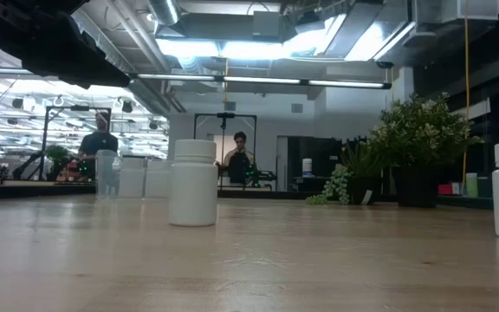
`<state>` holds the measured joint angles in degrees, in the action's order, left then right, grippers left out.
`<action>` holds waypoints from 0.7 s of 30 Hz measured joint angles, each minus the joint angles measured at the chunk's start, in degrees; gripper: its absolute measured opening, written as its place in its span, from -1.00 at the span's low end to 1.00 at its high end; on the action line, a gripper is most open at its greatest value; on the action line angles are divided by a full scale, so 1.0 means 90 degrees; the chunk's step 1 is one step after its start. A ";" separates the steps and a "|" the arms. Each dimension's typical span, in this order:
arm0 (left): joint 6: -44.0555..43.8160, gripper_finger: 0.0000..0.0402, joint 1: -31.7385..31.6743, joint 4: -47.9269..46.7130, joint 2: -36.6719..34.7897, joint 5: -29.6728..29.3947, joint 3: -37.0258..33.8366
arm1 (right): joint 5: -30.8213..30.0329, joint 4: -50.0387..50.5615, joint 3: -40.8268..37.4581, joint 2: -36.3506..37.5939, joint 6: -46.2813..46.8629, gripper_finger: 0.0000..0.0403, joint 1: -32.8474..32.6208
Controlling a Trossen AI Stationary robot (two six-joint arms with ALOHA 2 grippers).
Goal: Pick and place pill bottles into a basket
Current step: Put the white medicine bottle into the transparent bin
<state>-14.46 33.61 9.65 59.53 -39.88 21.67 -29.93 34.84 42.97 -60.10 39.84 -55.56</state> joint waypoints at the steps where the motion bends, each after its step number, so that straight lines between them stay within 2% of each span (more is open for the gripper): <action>1: 0.0000 -0.95 0.0000 0.0002 0.0000 -0.0020 0.0000 | -0.0138 0.0010 -0.0092 0.0000 0.0006 -0.92 -0.0061; 5: 0.0000 -0.94 -0.0002 0.0002 0.0000 -0.0131 0.0000 | -0.0486 -0.0131 -0.0621 -0.0002 0.0509 -0.93 -0.0251; 11: 0.0002 -0.95 0.0000 0.0005 0.0000 -0.0140 0.0000 | -0.0545 -0.1012 -0.1278 -0.0002 0.0852 -0.97 -0.0275; 21: -0.0326 -0.96 0.0000 0.0007 0.0000 -0.0327 0.0000 | -0.0496 -0.1281 -0.2007 -0.0002 0.1066 -0.85 -0.0274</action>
<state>-17.39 33.61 9.72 59.53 -42.83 21.67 -34.39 23.31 24.91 -60.12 49.44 -58.02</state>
